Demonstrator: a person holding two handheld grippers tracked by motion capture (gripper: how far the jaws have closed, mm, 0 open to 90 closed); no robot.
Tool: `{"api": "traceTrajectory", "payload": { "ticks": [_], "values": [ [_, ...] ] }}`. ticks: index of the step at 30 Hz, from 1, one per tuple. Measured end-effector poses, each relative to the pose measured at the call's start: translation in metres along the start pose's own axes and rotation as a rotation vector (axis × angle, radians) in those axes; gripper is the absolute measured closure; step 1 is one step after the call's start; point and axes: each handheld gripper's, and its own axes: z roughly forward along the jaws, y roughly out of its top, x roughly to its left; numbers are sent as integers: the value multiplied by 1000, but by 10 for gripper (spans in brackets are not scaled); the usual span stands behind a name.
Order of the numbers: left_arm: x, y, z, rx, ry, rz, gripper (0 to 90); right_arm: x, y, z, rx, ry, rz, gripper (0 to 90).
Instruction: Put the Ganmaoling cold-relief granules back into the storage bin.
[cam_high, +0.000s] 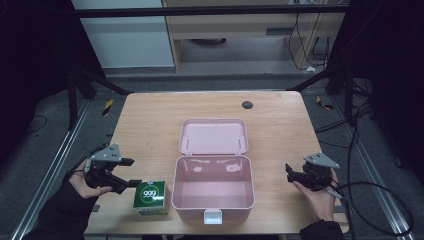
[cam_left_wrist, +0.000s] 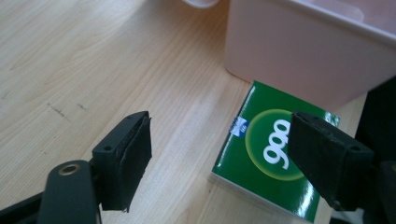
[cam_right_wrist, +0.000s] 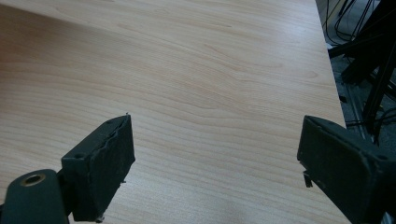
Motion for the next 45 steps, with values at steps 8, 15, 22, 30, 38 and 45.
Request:
{"api": "traceTrajectory", "payload": {
  "ticks": [8, 15, 22, 30, 38, 45],
  "values": [
    [-14, -4, 4, 31, -34, 10, 172, 0, 0, -1, -8, 2, -4, 109],
    [-28, -8, 12, 65, -52, 13, 142, -4, -5, 0, -10, 11, 2, 103],
    [-38, -14, 23, 88, -57, 4, 114, -4, -5, 0, -2, 22, -4, 92],
    [-45, -20, 33, 97, -56, -10, 100, -3, -6, 1, 7, 29, -9, 81],
    [-50, -30, 47, 105, -46, -26, 67, -2, -7, 4, 25, 37, -16, 68],
    [-54, -37, 58, 106, -40, -51, 47, -2, -7, 5, 30, 43, -22, 67]
  ]
}}
